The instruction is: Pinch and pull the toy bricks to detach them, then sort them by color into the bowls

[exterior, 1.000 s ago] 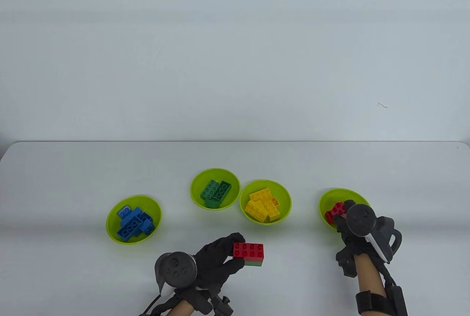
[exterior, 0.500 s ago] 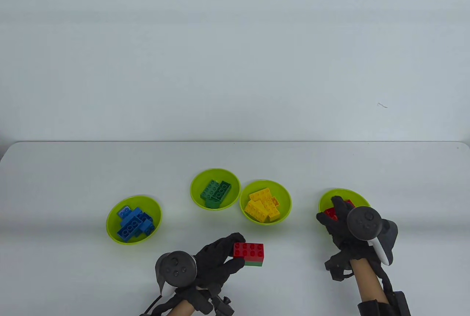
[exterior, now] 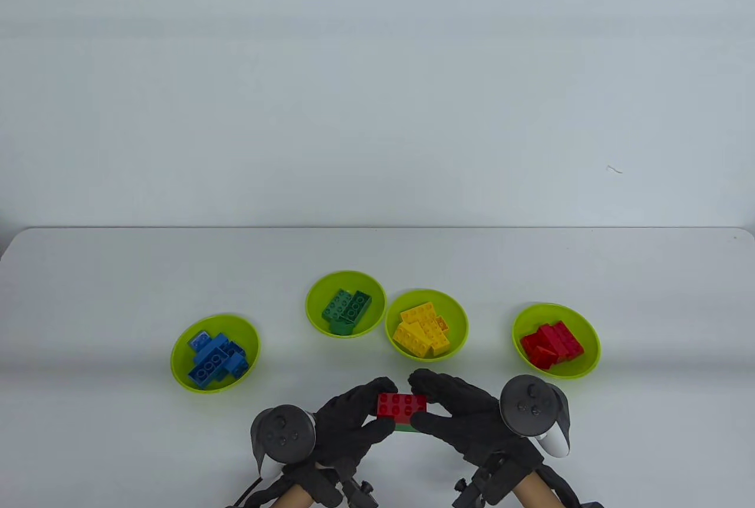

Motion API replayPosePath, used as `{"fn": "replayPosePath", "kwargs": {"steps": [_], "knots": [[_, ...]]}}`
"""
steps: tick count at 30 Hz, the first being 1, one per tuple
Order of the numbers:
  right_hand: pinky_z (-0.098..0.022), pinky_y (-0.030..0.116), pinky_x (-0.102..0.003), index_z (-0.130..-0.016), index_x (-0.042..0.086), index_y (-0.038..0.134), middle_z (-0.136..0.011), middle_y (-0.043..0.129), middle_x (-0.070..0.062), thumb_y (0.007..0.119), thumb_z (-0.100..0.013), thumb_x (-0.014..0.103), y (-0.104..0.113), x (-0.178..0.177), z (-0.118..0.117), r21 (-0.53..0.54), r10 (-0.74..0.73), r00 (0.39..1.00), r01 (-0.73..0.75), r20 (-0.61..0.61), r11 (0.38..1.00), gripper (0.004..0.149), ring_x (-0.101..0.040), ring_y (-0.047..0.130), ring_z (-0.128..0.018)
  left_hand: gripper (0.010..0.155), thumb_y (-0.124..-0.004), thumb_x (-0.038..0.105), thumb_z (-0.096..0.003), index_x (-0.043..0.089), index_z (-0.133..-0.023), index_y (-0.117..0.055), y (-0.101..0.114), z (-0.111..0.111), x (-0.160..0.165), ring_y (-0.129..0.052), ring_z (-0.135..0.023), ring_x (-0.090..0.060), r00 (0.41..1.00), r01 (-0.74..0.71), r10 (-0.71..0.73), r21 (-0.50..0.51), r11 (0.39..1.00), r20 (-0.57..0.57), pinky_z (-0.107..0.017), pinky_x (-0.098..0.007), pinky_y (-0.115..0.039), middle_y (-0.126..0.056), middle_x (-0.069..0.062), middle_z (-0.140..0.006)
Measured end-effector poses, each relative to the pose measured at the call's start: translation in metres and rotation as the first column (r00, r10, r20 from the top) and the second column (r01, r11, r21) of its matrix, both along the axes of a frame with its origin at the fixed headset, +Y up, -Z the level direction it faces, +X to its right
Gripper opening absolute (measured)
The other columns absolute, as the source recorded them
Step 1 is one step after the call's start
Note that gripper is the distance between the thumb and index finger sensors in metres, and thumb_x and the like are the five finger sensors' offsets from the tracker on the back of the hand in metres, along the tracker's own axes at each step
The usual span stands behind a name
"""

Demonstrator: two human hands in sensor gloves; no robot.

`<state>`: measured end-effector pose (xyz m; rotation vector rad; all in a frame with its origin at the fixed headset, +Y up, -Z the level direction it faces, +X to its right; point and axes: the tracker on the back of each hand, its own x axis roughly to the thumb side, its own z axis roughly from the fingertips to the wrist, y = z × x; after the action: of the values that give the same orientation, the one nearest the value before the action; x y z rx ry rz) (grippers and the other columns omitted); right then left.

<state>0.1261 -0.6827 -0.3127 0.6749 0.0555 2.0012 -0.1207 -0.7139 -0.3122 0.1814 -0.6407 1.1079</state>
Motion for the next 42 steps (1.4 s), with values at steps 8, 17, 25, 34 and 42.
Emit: {"fn": "replayPosePath", "kwargs": {"steps": [8, 17, 25, 34, 42], "knots": [[-0.064, 0.063, -0.057, -0.099, 0.004, 0.070, -0.091, 0.082, -0.023, 0.081, -0.049, 0.040, -0.002, -0.002, 0.008, 0.122, 0.074, 0.996, -0.080, 0.058, 0.989, 0.062, -0.042, 0.085, -0.077, 0.067, -0.073, 0.041, -0.0462, -0.001, -0.098, -0.067, -0.002, 0.002, 0.003, -0.090, -0.073, -0.039, 1.000, 0.004, -0.004, -0.011, 1.000, 0.027, -0.058, -0.055, -0.070, -0.084, -0.027, -0.086], [-0.064, 0.065, -0.055, -0.097, 0.005, 0.072, -0.088, 0.084, -0.021, 0.082, -0.047, 0.038, -0.001, -0.001, 0.014, 0.187, 0.061, 0.991, -0.082, 0.118, 0.979, 0.060, -0.040, 0.086, -0.075, 0.075, -0.075, 0.044, -0.0471, -0.004, -0.102, -0.058, -0.004, 0.001, 0.004, -0.086, -0.077, -0.043, 0.997, 0.022, -0.019, -0.047, 0.999, 0.071, -0.060, -0.058, -0.067, -0.076, -0.031, -0.092], [-0.063, 0.066, -0.055, -0.094, 0.010, 0.078, -0.087, 0.085, -0.020, 0.084, -0.045, 0.039, 0.003, 0.003, 0.015, 0.196, 0.055, 0.990, -0.080, 0.131, 0.977, 0.057, -0.039, 0.087, -0.074, 0.067, -0.073, 0.043, -0.0474, -0.003, -0.096, -0.068, -0.004, 0.003, 0.007, -0.092, -0.067, -0.039, 0.996, 0.007, -0.002, -0.049, 0.999, 0.084, -0.055, -0.057, -0.071, -0.085, -0.029, -0.081], [-0.060, 0.069, -0.056, -0.090, 0.007, 0.082, -0.080, 0.090, -0.021, 0.085, -0.043, 0.037, 0.005, 0.003, 0.017, 0.169, 0.057, 0.986, -0.084, 0.159, 0.982, 0.056, -0.039, 0.091, -0.066, 0.068, -0.073, 0.042, -0.0454, -0.005, -0.094, -0.069, 0.005, 0.008, 0.010, -0.094, -0.063, -0.037, 0.988, 0.139, -0.145, 0.104, 0.985, 0.047, -0.051, -0.055, -0.074, -0.087, -0.028, -0.078], [-0.060, 0.069, -0.055, -0.090, 0.006, 0.082, -0.079, 0.090, -0.022, 0.084, -0.043, 0.038, 0.012, -0.003, 0.025, 0.280, 0.150, 0.964, -0.210, 0.220, 0.937, 0.057, -0.038, 0.091, -0.066, 0.066, -0.073, 0.042, -0.0455, -0.007, -0.090, -0.073, 0.003, 0.006, 0.009, -0.096, -0.057, -0.038, 0.997, 0.062, -0.061, -0.032, 0.998, 0.050, -0.047, -0.057, -0.075, -0.090, -0.030, -0.073]]}}
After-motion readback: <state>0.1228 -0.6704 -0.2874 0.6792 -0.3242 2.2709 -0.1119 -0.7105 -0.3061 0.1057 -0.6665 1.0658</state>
